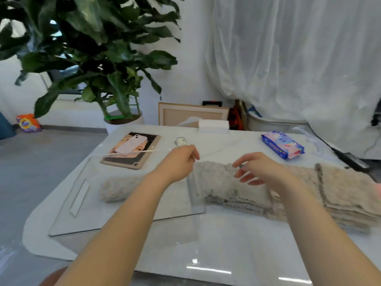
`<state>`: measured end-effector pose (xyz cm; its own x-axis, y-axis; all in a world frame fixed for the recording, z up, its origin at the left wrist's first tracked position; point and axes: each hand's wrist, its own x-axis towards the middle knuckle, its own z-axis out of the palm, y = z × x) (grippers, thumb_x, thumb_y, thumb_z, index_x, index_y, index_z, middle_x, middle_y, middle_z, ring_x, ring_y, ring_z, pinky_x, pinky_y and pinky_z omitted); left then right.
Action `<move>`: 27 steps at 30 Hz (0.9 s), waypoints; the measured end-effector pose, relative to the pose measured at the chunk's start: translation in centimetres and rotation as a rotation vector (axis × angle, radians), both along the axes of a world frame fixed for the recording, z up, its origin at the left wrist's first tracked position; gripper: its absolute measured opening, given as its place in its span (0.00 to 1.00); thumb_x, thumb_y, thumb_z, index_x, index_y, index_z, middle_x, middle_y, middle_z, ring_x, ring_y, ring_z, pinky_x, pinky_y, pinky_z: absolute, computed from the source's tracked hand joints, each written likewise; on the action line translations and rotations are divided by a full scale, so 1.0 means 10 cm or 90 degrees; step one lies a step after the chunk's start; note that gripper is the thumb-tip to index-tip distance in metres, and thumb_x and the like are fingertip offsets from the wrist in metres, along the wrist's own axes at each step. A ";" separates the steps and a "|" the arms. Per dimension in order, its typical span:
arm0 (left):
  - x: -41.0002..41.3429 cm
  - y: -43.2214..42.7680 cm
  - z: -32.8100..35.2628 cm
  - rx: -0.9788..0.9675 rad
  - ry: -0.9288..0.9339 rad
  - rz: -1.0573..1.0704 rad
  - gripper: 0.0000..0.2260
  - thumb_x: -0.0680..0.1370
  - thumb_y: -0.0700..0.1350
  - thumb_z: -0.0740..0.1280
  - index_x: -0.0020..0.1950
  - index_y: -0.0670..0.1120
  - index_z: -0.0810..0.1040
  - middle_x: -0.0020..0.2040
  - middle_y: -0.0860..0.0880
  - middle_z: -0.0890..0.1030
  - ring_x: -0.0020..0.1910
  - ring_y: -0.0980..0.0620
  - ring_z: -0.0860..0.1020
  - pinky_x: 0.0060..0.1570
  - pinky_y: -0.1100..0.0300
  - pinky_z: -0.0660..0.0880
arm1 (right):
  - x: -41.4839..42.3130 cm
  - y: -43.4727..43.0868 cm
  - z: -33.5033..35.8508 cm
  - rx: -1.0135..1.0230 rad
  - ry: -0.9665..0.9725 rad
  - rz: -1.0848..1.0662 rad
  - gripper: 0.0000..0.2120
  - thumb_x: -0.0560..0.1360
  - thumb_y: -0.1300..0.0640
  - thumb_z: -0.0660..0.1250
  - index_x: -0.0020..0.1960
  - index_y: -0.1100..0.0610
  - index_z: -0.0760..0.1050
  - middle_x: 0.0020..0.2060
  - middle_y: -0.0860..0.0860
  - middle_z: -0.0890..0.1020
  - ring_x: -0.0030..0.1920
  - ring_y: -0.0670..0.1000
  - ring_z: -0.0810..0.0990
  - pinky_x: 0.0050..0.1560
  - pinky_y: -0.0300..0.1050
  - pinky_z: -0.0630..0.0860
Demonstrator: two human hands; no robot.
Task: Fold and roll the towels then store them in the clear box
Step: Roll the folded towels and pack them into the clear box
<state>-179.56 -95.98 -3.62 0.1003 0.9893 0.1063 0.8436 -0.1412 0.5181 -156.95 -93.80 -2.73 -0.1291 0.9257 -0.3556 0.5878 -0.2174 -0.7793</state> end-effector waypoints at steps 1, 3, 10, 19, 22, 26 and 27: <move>0.25 0.05 0.00 0.009 -0.004 -0.022 0.11 0.79 0.38 0.57 0.54 0.47 0.76 0.53 0.49 0.78 0.48 0.51 0.75 0.45 0.60 0.69 | 0.27 -0.05 -0.03 -0.006 -0.007 -0.041 0.12 0.76 0.64 0.57 0.49 0.55 0.78 0.39 0.52 0.84 0.36 0.50 0.80 0.36 0.38 0.72; 0.62 0.13 -0.05 -0.003 0.002 -0.031 0.11 0.78 0.38 0.57 0.54 0.46 0.77 0.53 0.48 0.78 0.49 0.49 0.75 0.46 0.59 0.70 | 0.59 -0.10 -0.13 -0.020 -0.003 -0.093 0.13 0.76 0.66 0.56 0.47 0.55 0.78 0.40 0.53 0.84 0.36 0.51 0.80 0.37 0.40 0.72; 1.72 0.14 -0.60 -0.159 0.038 -0.030 0.08 0.76 0.35 0.59 0.45 0.39 0.78 0.49 0.35 0.79 0.50 0.40 0.78 0.49 0.53 0.73 | 0.92 -0.20 -0.69 0.014 0.109 -0.120 0.19 0.72 0.76 0.56 0.54 0.61 0.77 0.47 0.59 0.80 0.36 0.48 0.75 0.28 0.32 0.69; 1.93 0.56 -1.02 -0.298 -0.175 0.277 0.34 0.77 0.49 0.65 0.76 0.37 0.53 0.76 0.40 0.52 0.74 0.40 0.56 0.70 0.49 0.62 | 1.20 -0.22 -0.90 -0.003 0.213 -0.173 0.21 0.71 0.77 0.54 0.39 0.54 0.76 0.39 0.55 0.81 0.37 0.49 0.77 0.33 0.36 0.73; 2.06 0.57 -1.05 -0.271 -0.148 0.335 0.42 0.74 0.53 0.70 0.76 0.37 0.48 0.75 0.40 0.51 0.74 0.41 0.55 0.69 0.51 0.61 | 1.19 -0.15 -0.94 -0.024 0.235 -0.163 0.17 0.72 0.75 0.56 0.47 0.60 0.80 0.39 0.53 0.82 0.39 0.51 0.80 0.37 0.39 0.77; 2.05 0.64 -1.08 -0.318 -0.174 0.340 0.48 0.72 0.54 0.72 0.76 0.36 0.44 0.76 0.39 0.52 0.74 0.42 0.56 0.69 0.52 0.62 | 1.07 -0.04 -1.03 -0.028 0.214 -0.175 0.07 0.75 0.64 0.63 0.43 0.56 0.78 0.34 0.52 0.79 0.36 0.51 0.77 0.36 0.43 0.73; 2.02 0.67 -1.09 -0.340 -0.208 0.335 0.50 0.71 0.53 0.74 0.76 0.35 0.43 0.76 0.39 0.53 0.75 0.42 0.56 0.70 0.52 0.61 | 1.03 -0.02 -1.04 -0.023 0.222 -0.194 0.05 0.76 0.62 0.64 0.42 0.57 0.77 0.33 0.51 0.77 0.34 0.49 0.75 0.34 0.41 0.70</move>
